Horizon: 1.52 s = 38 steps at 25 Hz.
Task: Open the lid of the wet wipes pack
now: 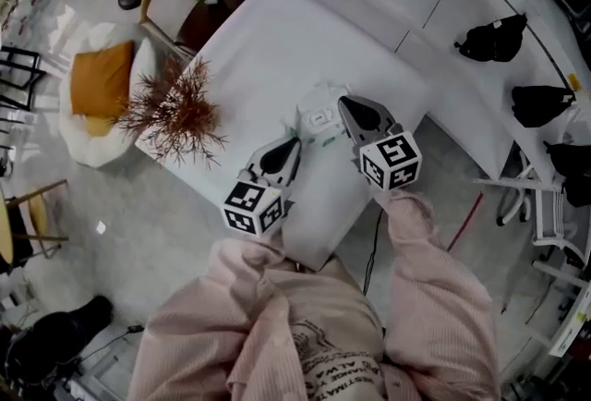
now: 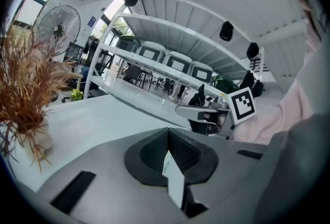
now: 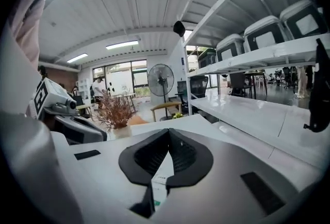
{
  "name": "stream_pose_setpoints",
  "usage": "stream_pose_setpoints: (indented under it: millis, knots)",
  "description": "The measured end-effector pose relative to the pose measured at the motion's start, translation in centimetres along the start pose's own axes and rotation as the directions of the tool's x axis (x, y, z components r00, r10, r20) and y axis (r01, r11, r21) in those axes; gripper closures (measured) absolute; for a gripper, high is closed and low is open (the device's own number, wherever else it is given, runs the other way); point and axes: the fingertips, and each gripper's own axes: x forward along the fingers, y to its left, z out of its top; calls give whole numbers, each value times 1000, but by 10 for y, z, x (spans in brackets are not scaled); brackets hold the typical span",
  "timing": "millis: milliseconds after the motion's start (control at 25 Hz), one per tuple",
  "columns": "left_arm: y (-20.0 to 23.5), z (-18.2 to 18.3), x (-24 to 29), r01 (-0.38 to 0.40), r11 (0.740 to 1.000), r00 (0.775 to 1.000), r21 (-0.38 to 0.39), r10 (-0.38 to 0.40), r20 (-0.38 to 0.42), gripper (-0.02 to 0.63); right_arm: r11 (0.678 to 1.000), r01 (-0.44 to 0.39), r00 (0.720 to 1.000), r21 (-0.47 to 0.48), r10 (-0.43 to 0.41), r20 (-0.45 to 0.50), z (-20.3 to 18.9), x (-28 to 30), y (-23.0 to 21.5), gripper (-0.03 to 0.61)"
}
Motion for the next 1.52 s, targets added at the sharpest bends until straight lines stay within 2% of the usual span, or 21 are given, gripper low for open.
stream_pose_setpoints:
  millis: [200,560,880,1160,1520]
  knots:
    - [-13,29,-8,27,998,998,60,-29,48,615,998,51,996,37,-54,73,21,-34,5,578]
    - [-38,62,-38,44,991,992,127,-58,109,615,994,84,980,65,-94,174,54,-89,36,578]
    - [-46,87,-48,45,983,987,178,-71,144,615,975,183,944,126,-210,253,64,-127,35,578]
    - [-46,93,-55,25,984,985,179,-55,165,615,960,230,922,161,-268,278,68,-150,30,578]
    - [-40,99,-60,-19,983,983,183,-15,183,615,953,251,907,168,-292,302,77,-162,24,578]
